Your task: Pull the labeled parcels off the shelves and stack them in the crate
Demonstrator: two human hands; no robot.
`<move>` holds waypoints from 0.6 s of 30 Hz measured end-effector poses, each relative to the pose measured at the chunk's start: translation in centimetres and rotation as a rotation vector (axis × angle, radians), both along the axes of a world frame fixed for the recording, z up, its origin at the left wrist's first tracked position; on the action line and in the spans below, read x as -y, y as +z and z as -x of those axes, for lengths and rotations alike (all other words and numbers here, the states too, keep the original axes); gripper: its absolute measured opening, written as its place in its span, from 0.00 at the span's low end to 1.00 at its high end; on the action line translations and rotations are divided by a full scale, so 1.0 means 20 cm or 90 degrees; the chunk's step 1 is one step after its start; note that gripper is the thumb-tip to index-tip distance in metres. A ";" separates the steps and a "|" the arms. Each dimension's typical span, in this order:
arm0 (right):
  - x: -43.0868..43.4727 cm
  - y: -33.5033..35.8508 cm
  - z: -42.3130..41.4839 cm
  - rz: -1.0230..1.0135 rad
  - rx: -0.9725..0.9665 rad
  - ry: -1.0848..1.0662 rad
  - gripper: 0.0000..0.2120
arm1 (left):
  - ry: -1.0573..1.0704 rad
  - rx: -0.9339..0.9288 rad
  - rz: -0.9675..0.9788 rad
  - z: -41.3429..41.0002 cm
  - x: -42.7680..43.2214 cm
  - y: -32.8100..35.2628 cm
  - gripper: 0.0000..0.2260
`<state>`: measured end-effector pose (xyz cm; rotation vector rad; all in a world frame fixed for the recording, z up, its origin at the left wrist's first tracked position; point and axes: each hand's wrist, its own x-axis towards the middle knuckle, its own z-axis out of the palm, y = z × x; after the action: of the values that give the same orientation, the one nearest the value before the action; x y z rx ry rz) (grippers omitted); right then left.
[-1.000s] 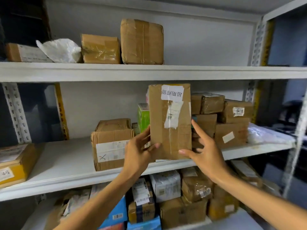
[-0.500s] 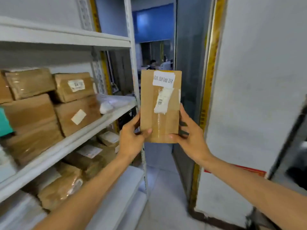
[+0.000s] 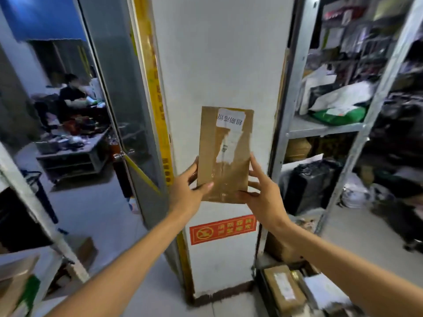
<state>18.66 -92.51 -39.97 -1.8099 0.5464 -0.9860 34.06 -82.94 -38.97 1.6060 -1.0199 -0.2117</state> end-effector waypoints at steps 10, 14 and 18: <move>0.43 -0.14 0.30 -0.023 -0.078 -0.332 0.47 | -0.297 -0.011 -0.063 0.13 0.81 -0.15 0.31; 0.49 -0.19 0.36 -0.044 -0.095 -0.463 0.48 | -0.440 -0.036 -0.097 0.17 1.04 -0.22 0.30; 0.52 -0.24 0.39 -0.053 -0.112 -0.575 0.47 | -0.571 -0.055 -0.124 0.23 1.24 -0.27 0.27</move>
<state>10.85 -102.88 -44.71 -1.5706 1.5698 -1.3524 29.52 -107.64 -44.34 1.1878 -1.6323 -0.9969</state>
